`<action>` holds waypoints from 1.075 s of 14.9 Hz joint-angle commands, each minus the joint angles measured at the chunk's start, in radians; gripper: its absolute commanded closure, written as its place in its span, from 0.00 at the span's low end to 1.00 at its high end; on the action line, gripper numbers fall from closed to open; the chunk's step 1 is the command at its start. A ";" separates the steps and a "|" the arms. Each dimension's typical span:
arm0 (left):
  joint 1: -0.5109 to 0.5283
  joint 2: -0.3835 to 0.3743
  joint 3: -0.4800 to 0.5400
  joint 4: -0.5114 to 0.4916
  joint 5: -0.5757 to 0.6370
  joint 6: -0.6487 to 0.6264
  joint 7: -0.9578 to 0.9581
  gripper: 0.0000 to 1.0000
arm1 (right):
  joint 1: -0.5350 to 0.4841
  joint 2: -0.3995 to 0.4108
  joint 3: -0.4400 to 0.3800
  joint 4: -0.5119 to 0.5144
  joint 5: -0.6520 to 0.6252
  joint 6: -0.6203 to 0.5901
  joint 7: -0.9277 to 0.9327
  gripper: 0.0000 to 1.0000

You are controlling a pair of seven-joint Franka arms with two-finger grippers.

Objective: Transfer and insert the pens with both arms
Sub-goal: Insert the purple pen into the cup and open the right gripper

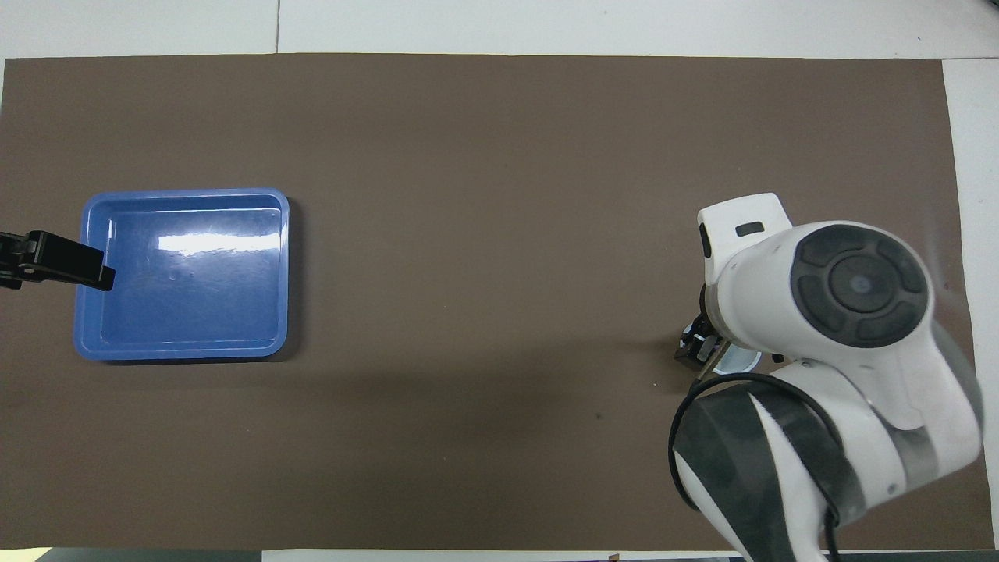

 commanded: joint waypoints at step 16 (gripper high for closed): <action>0.004 0.010 0.016 0.019 0.038 -0.006 0.014 0.00 | -0.171 0.011 -0.019 0.382 0.144 -0.426 0.301 0.00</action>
